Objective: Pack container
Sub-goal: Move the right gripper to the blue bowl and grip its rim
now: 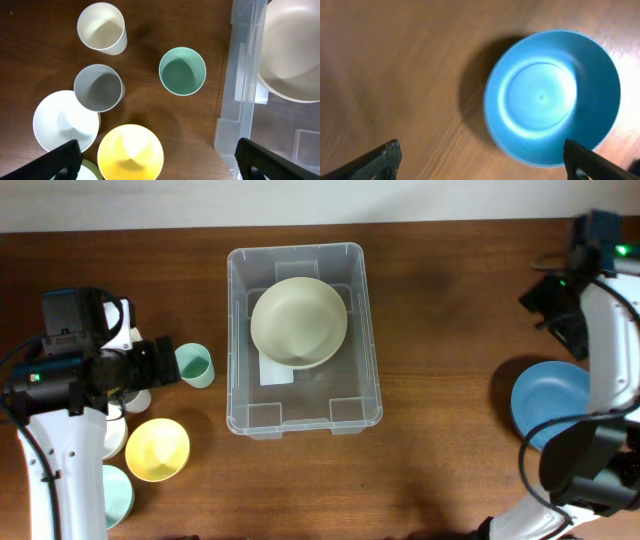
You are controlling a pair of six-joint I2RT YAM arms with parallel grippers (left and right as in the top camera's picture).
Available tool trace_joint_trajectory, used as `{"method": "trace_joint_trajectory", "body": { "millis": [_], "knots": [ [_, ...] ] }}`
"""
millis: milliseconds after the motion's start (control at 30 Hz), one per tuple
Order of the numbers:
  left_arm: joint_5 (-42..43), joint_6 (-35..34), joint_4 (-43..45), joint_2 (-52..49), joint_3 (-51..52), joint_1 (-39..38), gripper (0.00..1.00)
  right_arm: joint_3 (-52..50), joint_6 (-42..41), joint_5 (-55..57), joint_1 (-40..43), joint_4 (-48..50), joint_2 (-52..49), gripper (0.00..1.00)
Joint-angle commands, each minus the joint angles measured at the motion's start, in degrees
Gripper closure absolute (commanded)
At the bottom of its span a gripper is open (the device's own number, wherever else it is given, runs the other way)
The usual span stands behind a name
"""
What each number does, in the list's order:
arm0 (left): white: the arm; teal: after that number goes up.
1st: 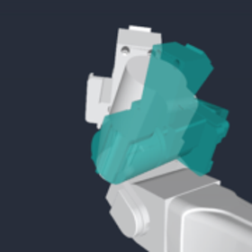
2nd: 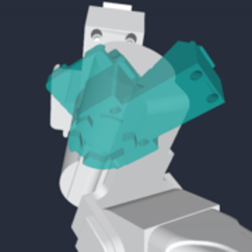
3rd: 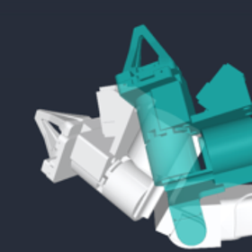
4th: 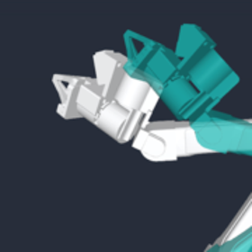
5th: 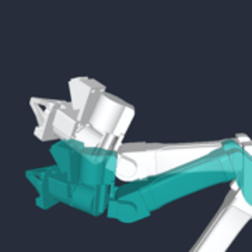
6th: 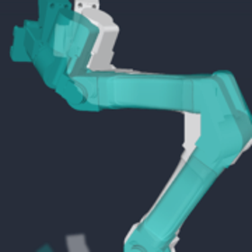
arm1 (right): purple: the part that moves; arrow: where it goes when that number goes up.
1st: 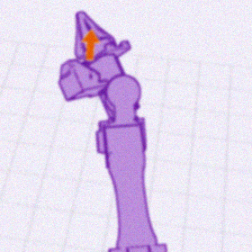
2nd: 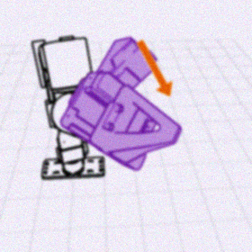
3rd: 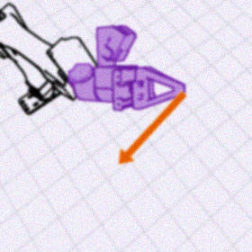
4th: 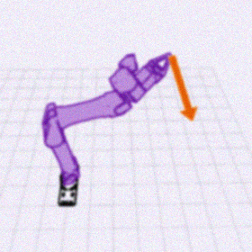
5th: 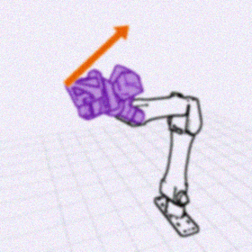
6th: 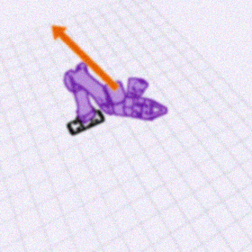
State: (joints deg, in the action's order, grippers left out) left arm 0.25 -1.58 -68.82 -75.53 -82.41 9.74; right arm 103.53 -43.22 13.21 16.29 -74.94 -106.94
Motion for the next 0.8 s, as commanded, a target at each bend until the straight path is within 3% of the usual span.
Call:
{"method": "trace_joint_trajectory", "body": {
  "millis": [0, 400, 767],
  "knots": [
    [0.7, -0.8, 0.0, 1.0, -1.1, 0.3, 0.00, -6.4, -2.9, -1.2, 3.5, 3.5, -0.3, 0.01],
    [0.7, -0.8, 0.2, 1.0, -1.1, 0.3, 0.00, -28.6, 0.6, -5.2, 4.0, 27.4, -0.3, 0.01],
    [0.7, -0.8, 0.6, 1.0, -1.1, 0.3, 0.00, -30.1, -0.6, -3.4, 3.5, 30.2, -1.5, 0.00]
  ]
}}
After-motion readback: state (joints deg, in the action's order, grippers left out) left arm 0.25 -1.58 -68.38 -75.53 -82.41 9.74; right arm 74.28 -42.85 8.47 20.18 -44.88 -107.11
